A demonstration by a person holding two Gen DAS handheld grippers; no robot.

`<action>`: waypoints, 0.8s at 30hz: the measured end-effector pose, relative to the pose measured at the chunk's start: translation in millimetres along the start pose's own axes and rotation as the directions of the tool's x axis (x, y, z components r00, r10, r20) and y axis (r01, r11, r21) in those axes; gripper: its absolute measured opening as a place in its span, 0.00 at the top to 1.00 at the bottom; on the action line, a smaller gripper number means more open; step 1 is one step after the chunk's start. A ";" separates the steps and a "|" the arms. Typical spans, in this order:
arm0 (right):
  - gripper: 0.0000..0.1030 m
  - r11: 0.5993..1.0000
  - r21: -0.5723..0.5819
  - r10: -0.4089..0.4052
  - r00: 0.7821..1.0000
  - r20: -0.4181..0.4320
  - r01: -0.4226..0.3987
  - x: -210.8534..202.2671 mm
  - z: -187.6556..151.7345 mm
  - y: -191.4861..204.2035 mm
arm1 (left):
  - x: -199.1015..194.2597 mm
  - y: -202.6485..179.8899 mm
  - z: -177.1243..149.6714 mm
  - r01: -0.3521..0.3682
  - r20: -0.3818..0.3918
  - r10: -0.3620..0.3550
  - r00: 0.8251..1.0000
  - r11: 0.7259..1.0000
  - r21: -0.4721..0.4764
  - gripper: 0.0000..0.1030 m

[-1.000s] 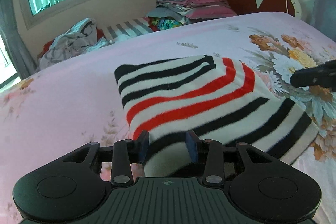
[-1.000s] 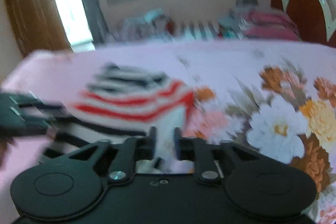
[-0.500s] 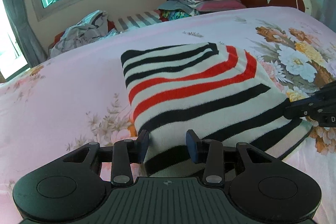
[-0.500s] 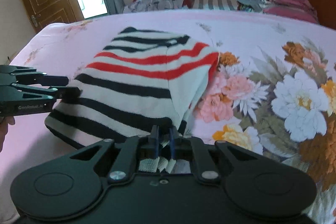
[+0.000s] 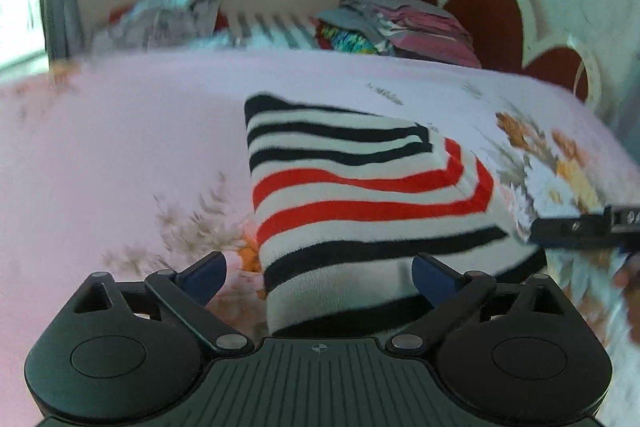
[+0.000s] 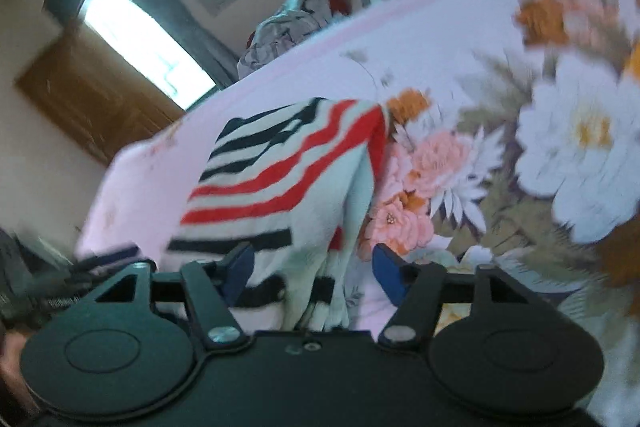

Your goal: Fold small clothes

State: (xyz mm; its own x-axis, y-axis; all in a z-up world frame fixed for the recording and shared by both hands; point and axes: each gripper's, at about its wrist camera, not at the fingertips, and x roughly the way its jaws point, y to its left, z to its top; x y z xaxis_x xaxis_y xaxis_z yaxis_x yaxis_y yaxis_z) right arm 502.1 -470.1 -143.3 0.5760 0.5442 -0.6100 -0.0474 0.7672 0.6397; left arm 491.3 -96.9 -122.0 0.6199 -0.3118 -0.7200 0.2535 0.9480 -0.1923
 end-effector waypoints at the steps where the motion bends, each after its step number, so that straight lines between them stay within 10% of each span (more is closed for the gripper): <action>1: 0.38 0.999 0.046 0.025 1.000 -0.017 -0.024 7.2 3.1 -9.1 | 7.7 6.1 1.0 0.010 -0.013 -0.010 1.000 0.999 -0.042 0.04; 12: 0.39 0.981 0.148 0.141 0.982 -0.125 -0.122 47.8 13.7 -27.0 | 60.4 32.0 -7.4 0.131 -0.098 -0.162 0.982 0.953 -0.273 0.11; 18: 0.44 0.988 0.100 0.130 0.981 -0.141 -0.116 66.9 21.6 -7.4 | 76.1 21.8 3.3 0.137 -0.120 -0.171 0.978 0.958 -0.252 0.12; 24: 0.60 0.998 -0.051 0.015 0.992 -0.126 -0.021 60.4 16.1 14.2 | 68.9 -2.1 13.9 0.092 -0.113 -0.105 0.988 0.989 -0.118 0.41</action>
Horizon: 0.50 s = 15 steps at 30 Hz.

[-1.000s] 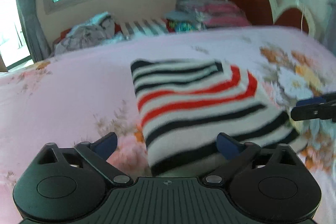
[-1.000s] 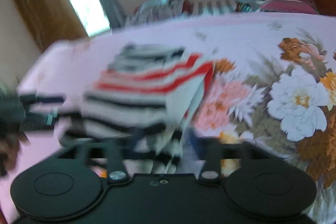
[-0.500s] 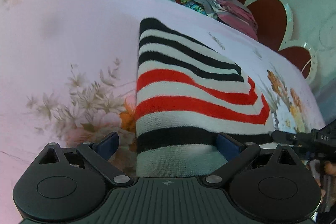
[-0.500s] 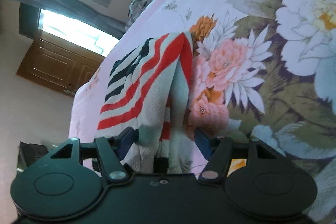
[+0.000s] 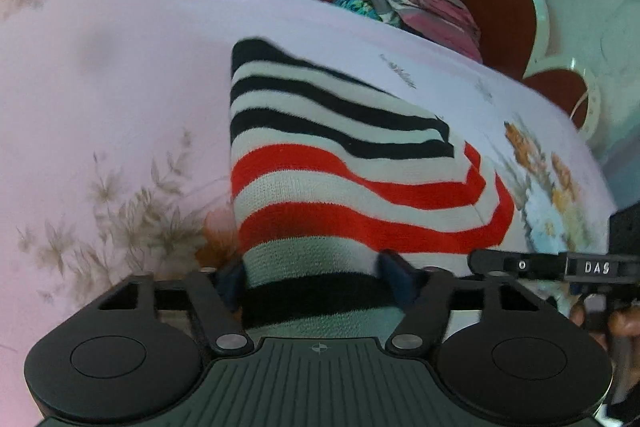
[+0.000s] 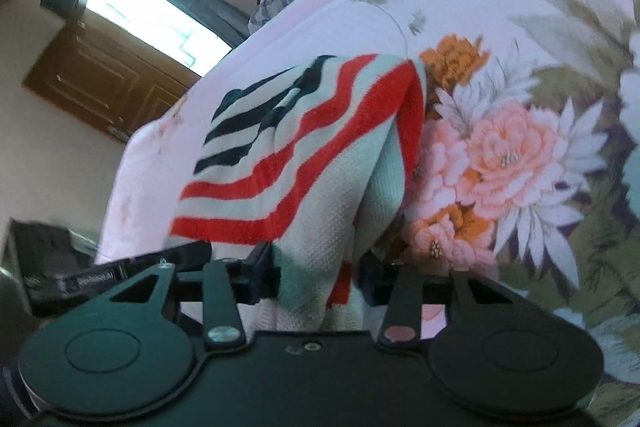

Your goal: Fold small clothes

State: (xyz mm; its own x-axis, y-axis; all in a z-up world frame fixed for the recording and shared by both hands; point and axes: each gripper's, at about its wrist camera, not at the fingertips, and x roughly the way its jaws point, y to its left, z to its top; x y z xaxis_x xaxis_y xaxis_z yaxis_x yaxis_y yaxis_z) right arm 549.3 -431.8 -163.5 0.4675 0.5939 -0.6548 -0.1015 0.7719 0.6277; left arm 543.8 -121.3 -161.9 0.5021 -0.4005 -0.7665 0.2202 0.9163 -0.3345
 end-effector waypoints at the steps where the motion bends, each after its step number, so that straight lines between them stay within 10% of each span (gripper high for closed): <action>1: 0.62 0.999 -0.024 -0.022 1.000 0.009 0.022 -1.8 -1.5 7.0 | -4.2 -5.9 1.5 -0.023 0.009 0.023 1.000 0.999 0.033 0.46; 5: 0.66 0.990 -0.119 -0.063 0.996 0.056 0.069 -14.8 -6.1 27.5 | -16.6 -37.9 1.1 -0.114 0.066 0.103 0.993 0.975 0.192 0.48; 15: 0.67 0.977 -0.132 -0.158 0.985 0.072 0.167 -10.5 -8.7 45.4 | -15.1 -24.3 1.3 -0.086 0.064 0.076 0.995 0.979 0.185 0.48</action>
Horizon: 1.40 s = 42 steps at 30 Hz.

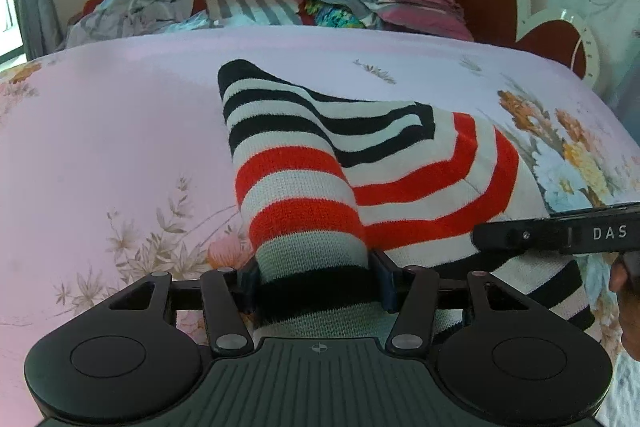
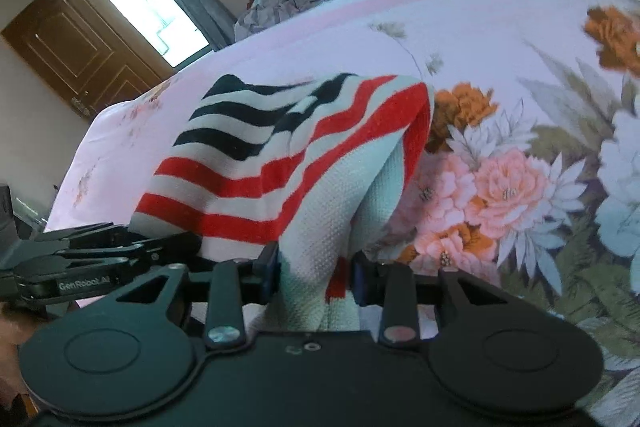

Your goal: Fold small clothes

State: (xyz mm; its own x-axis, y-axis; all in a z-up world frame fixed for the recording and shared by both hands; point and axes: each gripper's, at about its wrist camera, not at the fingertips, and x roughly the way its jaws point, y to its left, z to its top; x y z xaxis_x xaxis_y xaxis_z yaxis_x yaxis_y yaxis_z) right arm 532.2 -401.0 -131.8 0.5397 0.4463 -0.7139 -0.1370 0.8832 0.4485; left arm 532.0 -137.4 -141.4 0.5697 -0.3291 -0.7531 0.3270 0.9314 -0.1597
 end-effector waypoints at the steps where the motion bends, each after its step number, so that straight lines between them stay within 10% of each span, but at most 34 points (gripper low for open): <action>1: 0.68 1.000 0.000 -0.007 1.000 0.007 0.007 -2.0 -0.1 3.7 | -2.5 2.9 -0.5 0.012 0.003 -0.012 1.000 1.000 -0.004 0.49; 9: 0.69 0.996 -0.072 -0.058 0.997 0.045 0.061 3.9 -3.7 71.5 | -41.7 43.3 -5.7 0.045 0.045 -0.047 0.998 0.998 0.038 0.50; 25: 0.69 0.984 -0.174 0.041 0.999 -0.004 -0.041 123.6 -11.1 241.6 | -109.5 241.4 -45.9 -0.073 0.051 0.075 0.996 0.996 -0.053 0.50; 34: 0.69 0.998 -0.066 0.018 0.998 -0.063 -0.022 157.6 -26.2 232.6 | -89.9 285.2 -65.8 0.018 0.038 -0.014 0.999 0.993 -0.118 0.43; 38: 0.69 0.999 0.016 0.043 0.998 -0.056 -0.042 159.5 -31.6 221.8 | -86.3 290.9 -66.9 0.020 0.043 -0.016 0.999 0.994 -0.106 0.23; 42: 0.68 1.000 0.012 0.023 0.998 -0.059 -0.022 158.1 -32.2 226.0 | -110.0 307.8 -67.9 0.030 0.111 -0.017 0.994 0.992 -0.119 0.33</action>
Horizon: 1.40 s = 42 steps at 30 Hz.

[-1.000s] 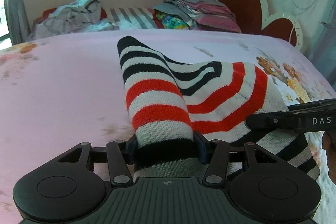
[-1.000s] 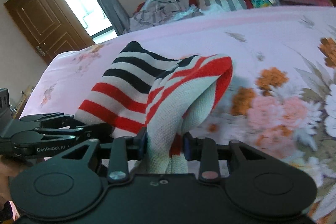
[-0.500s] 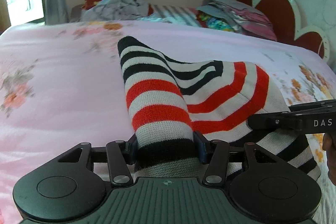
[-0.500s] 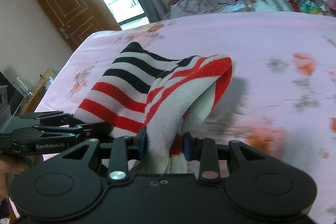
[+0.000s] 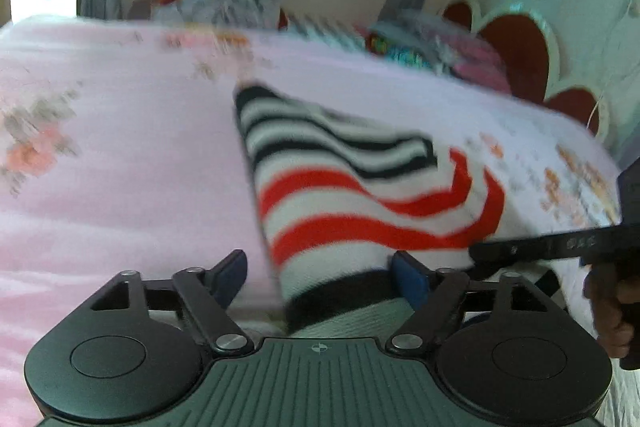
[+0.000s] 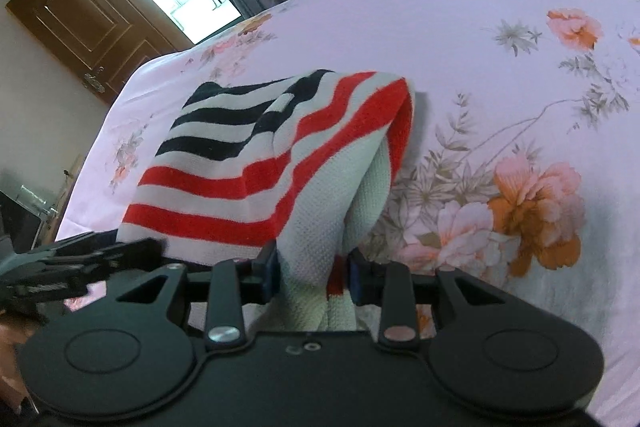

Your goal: Fold small clothes

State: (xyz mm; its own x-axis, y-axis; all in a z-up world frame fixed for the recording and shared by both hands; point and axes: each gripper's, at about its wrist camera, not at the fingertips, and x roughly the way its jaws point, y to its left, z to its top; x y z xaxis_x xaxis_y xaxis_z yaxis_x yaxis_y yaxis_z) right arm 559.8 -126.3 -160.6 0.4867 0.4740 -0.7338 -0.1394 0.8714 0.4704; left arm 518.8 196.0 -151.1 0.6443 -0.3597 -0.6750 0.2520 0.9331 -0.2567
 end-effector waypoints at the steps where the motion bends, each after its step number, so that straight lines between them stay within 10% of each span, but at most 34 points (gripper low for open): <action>1: 0.66 1.000 0.002 -0.003 1.000 -0.003 0.003 -0.9 0.6 1.3 | -5.2 3.2 2.3 0.000 0.016 0.000 1.000 1.000 0.001 0.41; 4: 0.63 0.999 0.006 -0.047 0.998 0.030 0.047 -19.3 5.8 6.6 | -17.3 7.4 10.8 -0.003 0.045 0.001 0.999 1.000 0.031 0.67; 9: 0.76 0.985 -0.119 -0.105 0.980 0.167 0.126 -45.1 23.2 34.4 | -4.8 -12.4 18.8 0.040 0.001 -0.041 0.999 0.992 0.123 0.67; 14: 1.00 0.940 -0.253 -0.222 0.973 0.058 0.229 0.9 28.0 46.4 | 13.2 -23.7 11.0 0.011 -0.037 -0.005 0.999 0.990 0.143 0.67; 32: 1.00 0.865 -0.434 -0.258 0.965 0.043 0.251 -43.7 -58.9 78.1 | -53.6 -42.3 -51.7 -0.051 -0.043 0.061 0.997 0.980 0.193 0.70; 42: 1.00 0.897 -0.380 -0.228 0.973 0.043 0.227 -40.2 -74.8 60.1 | -53.1 -53.2 -67.4 -0.148 -0.018 0.155 0.988 0.969 0.196 0.70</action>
State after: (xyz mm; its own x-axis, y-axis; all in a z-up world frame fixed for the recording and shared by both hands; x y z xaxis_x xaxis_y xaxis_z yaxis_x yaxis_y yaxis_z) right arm 467.3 -83.5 -139.5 0.5424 0.2565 -0.8000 -0.3416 0.9373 0.0689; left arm 422.5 165.7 -148.2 0.6625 -0.2110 -0.7187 0.2904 0.9568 -0.0132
